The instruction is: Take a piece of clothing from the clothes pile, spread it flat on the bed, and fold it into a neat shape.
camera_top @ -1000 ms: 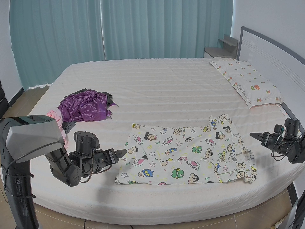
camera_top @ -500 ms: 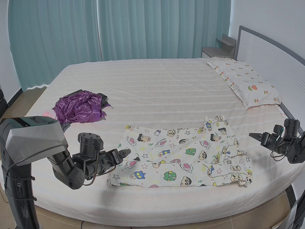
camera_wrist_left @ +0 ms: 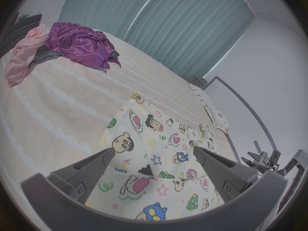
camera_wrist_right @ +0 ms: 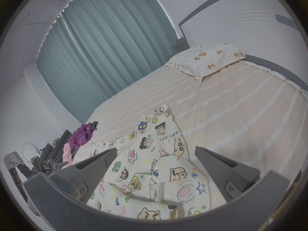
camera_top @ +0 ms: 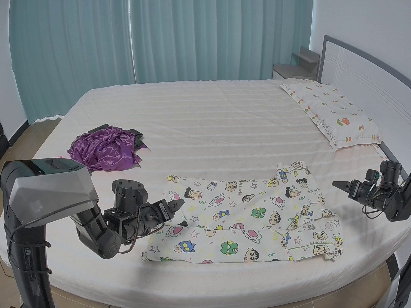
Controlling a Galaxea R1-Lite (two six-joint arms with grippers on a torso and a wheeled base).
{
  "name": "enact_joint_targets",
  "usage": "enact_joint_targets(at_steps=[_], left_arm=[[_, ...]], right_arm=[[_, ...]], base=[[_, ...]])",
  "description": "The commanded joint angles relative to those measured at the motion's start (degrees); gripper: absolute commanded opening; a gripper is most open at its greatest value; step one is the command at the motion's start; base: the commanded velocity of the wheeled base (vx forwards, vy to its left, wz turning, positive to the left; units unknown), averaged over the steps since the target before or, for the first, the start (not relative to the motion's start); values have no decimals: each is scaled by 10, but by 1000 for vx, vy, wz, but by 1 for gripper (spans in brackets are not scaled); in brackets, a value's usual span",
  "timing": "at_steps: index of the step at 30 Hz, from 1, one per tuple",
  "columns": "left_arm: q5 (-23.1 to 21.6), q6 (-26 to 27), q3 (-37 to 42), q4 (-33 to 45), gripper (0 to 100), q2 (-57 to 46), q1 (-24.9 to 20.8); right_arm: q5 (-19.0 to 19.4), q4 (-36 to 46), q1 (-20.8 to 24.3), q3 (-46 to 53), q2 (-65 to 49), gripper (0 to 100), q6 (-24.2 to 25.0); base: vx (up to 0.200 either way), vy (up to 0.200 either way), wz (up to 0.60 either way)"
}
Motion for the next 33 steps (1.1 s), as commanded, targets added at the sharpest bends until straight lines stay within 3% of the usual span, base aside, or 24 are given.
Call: enact_joint_targets(at_steps=[1, 15, 19, 24, 33], left_arm=[[9, -1, 3, 0, 100, 2, -1], [17, 1, 15, -1, 100, 0, -21], [25, 5, 7, -14, 100, 3, -15], [26, 48, 8, -22, 100, 1, -5], [35, 48, 15, -25, 100, 3, -1]], right_arm=[[0, -1, 0, 0, 5, 100, 0], [1, -1, 7, 4, 9, 100, 0], [1, -1, 8, 4, 9, 100, 0], [0, -1, 11, 4, 10, 100, 0], [-17, -1, 35, 6, 17, 100, 1]], base=[[0, 0, 0], [0, -186, 0], [0, 0, 0], [0, 0, 0], [22, 0, 0]])
